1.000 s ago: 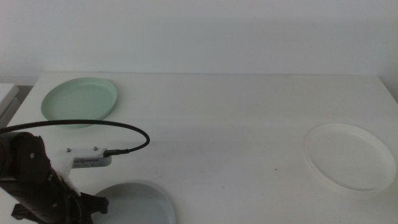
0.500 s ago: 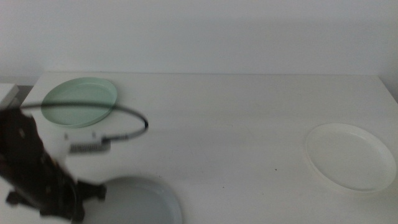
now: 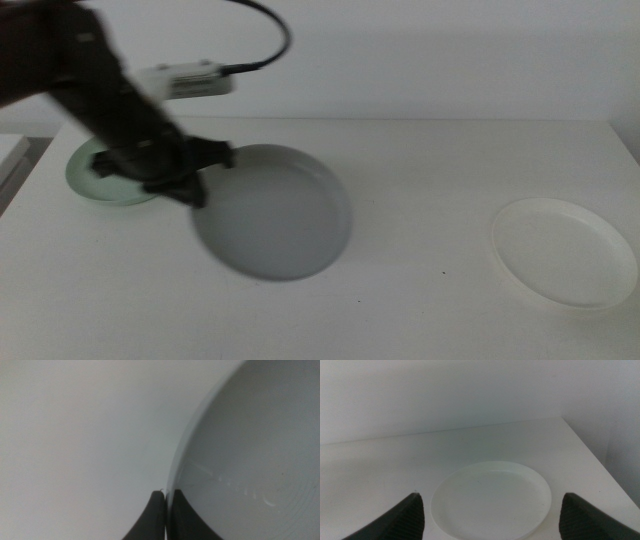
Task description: Stack the three bowls on top of each other.
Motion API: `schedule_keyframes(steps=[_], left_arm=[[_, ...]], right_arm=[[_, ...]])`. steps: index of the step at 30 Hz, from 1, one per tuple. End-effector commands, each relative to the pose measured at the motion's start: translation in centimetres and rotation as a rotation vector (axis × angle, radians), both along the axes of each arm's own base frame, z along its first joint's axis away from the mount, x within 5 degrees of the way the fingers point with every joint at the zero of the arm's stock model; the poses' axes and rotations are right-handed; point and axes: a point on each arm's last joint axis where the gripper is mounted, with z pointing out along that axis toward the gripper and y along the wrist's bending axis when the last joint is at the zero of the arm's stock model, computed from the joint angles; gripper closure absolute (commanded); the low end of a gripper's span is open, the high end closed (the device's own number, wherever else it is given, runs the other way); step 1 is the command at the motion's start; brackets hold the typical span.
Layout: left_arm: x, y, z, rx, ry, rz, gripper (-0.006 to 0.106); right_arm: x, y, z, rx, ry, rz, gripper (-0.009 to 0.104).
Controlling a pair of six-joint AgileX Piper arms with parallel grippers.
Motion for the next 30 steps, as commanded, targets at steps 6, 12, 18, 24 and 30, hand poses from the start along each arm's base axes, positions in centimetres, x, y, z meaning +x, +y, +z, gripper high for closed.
schedule_keyframes(steps=[6, 12, 18, 24, 30], left_arm=[[4.3, -5.6, -3.0, -0.012, 0.039, -0.082, 0.102], [6.5, -8.1, -5.3, -0.018, 0.044, -0.111, 0.102], [7.4, -8.5, -7.5, -0.021, 0.059, -0.098, 0.102], [7.7, -8.8, -9.0, -0.030, 0.086, -0.087, 0.102], [7.8, -8.9, -10.0, -0.033, 0.113, -0.069, 0.100]], right_arm=[[0.0, -0.1, -0.1, -0.010, -0.007, -0.008, 0.002], [0.0, -0.1, -0.1, -0.010, -0.007, -0.008, 0.002], [0.0, -0.1, -0.1, -0.010, -0.007, -0.008, 0.002], [0.0, -0.1, -0.1, -0.010, -0.007, -0.008, 0.002], [0.0, -0.1, -0.1, -0.010, -0.007, -0.008, 0.002]])
